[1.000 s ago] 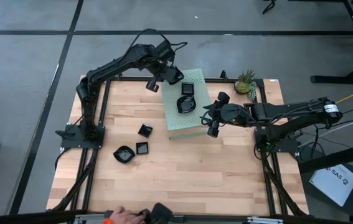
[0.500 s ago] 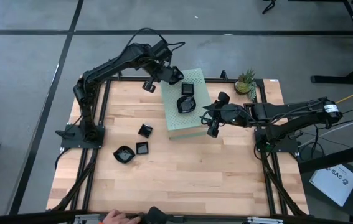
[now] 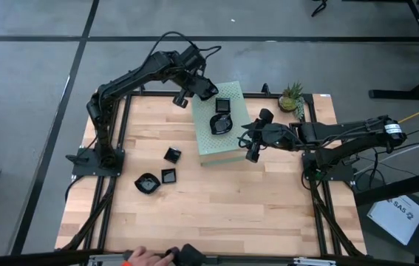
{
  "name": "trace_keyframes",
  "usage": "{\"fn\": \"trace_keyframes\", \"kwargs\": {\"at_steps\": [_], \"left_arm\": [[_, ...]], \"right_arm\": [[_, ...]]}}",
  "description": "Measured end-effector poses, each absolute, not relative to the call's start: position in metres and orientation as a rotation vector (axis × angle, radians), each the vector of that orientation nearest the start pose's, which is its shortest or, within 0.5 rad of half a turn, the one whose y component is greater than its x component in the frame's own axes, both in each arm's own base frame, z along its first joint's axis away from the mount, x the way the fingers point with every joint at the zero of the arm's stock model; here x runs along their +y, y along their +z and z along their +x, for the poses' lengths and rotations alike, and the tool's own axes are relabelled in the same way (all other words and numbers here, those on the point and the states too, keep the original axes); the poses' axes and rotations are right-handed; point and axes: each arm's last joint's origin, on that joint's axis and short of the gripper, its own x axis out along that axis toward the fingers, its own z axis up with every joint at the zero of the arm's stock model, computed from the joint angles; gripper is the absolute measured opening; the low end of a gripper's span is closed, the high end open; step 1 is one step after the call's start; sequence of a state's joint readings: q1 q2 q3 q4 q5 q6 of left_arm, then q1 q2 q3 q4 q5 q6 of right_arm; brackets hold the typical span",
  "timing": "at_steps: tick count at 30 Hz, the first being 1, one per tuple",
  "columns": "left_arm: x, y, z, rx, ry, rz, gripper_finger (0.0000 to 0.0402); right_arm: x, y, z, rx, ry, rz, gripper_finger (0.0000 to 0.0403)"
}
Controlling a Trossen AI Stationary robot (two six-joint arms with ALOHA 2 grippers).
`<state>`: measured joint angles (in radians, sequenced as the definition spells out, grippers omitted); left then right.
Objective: Pick & Place Mini shaped plates
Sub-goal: Stack the black distorted square plate on top of the black distorted square plates on the shelf
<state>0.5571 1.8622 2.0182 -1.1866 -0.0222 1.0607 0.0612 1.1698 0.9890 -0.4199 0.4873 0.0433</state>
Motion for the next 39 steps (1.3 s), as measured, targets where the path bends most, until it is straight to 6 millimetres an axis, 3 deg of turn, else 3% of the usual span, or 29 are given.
{"fn": "trace_keyframes", "kwargs": {"at_steps": [7, 19, 24, 32, 39], "left_arm": [[0.204, 0.362, 0.327, 1.141, -0.099, 0.646, 0.0106], [0.211, 0.346, 0.336, 1.203, -0.119, 0.688, 0.0093], [0.211, 0.346, 0.336, 1.203, -0.12, 0.688, 0.0075], [0.211, 0.346, 0.336, 1.203, -0.119, 0.688, 0.0007], [0.21, 0.346, 0.336, 1.188, -0.134, 0.679, 0.0003]], "right_arm": [[0.001, 0.309, 0.246, 0.573, -0.426, -0.122, 0.0212], [0.001, 0.309, 0.246, 0.573, -0.426, -0.121, 0.0212], [0.001, 0.309, 0.246, 0.574, -0.425, -0.123, 0.0212], [0.001, 0.309, 0.246, 0.574, -0.425, -0.126, 0.0212], [0.001, 0.309, 0.246, 0.574, -0.424, -0.126, 0.0212]]}}
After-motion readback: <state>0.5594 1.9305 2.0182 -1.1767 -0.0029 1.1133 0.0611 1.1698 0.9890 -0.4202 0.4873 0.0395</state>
